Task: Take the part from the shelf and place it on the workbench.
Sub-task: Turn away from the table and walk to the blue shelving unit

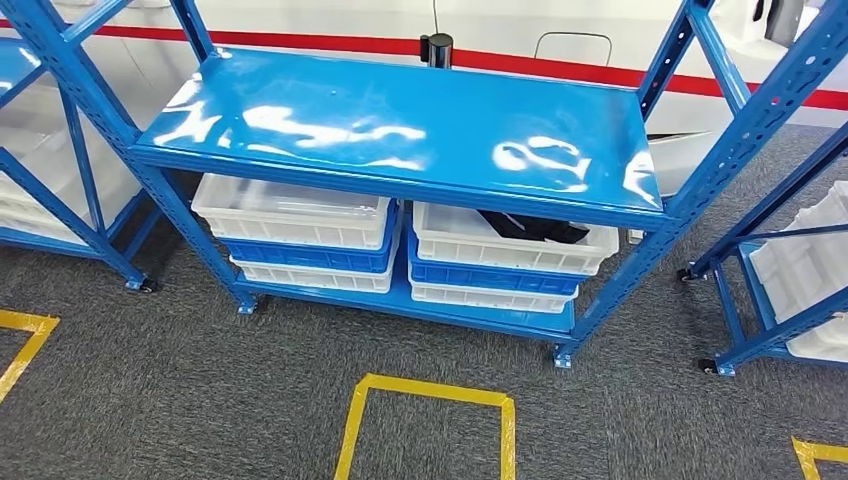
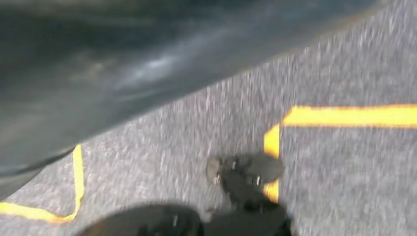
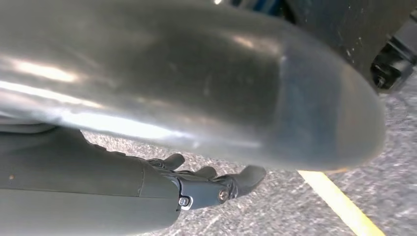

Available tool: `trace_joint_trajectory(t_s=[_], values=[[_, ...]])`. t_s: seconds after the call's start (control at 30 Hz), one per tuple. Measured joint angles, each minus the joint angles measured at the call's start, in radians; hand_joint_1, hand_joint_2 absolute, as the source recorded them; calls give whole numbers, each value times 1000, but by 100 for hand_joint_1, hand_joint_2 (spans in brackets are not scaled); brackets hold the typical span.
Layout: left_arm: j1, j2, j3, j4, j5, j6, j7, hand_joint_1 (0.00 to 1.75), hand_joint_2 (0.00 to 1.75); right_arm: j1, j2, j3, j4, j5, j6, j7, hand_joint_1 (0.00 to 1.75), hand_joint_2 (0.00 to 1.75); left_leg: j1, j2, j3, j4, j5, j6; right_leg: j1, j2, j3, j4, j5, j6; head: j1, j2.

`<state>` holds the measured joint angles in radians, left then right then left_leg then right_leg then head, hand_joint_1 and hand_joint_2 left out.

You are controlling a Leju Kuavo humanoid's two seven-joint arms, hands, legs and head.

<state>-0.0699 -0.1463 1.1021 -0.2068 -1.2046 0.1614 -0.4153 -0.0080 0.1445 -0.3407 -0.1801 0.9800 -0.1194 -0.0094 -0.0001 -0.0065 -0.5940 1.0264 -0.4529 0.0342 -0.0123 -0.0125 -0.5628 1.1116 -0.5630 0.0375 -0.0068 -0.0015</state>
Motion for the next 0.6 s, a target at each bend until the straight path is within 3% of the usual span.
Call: trace_joint_trajectory(t_s=[0.07,0.1,0.13,0.17,0.23,0.3,0.37,0.47,0.57,0.6], values=[[-2,1,0,0,1,-1,0,0,0,0,0,0,0,0,0,0,0,0,-3,-4,3,-1,-4,7,1,5,-82,136,-41,-5,2,0],[-2,1,0,0,1,-2,0,0,0,0,0,0,0,0,0,0,0,0,-4,-7,4,-1,-6,8,1,7,-114,180,-48,-3,3,0],[-2,0,1,0,1,-3,0,0,0,1,0,0,0,0,0,1,0,0,-5,-10,7,0,-8,9,1,7,-127,186,-37,3,3,0],[-2,0,1,0,1,-3,1,0,0,2,0,0,0,0,0,1,0,0,-5,-14,10,0,-9,9,1,7,-120,152,-11,11,3,0],[-2,-2,1,0,1,-3,2,0,0,2,0,0,0,1,0,2,0,0,-6,-20,18,0,-14,5,2,8,-67,16,56,21,4,0],[-2,-2,2,0,1,-3,2,0,0,-1,-1,0,0,1,0,2,0,0,-10,-23,21,2,-21,-3,5,10,-26,-75,93,13,3,0],[-2,-2,3,0,1,-3,2,0,0,-4,-1,0,0,2,0,2,0,0,-11,-23,21,2,-25,-12,10,11,-17,-90,99,-3,3,0],[-1,1,4,0,0,-3,2,0,0,-4,1,0,0,5,0,0,0,0,-6,-16,10,38,-49,-28,-2,9,-5,-100,102,-22,2,0],[0,2,4,0,0,-3,2,0,0,-4,3,0,0,5,0,0,0,0,4,-9,-77,216,-132,-43,-5,7,7,-102,96,-35,-1,0],[0,2,4,0,0,-3,2,0,0,-4,3,0,0,6,0,0,0,0,8,-8,-108,268,-146,-47,-5,7,10,-102,94,-36,-1,0]])
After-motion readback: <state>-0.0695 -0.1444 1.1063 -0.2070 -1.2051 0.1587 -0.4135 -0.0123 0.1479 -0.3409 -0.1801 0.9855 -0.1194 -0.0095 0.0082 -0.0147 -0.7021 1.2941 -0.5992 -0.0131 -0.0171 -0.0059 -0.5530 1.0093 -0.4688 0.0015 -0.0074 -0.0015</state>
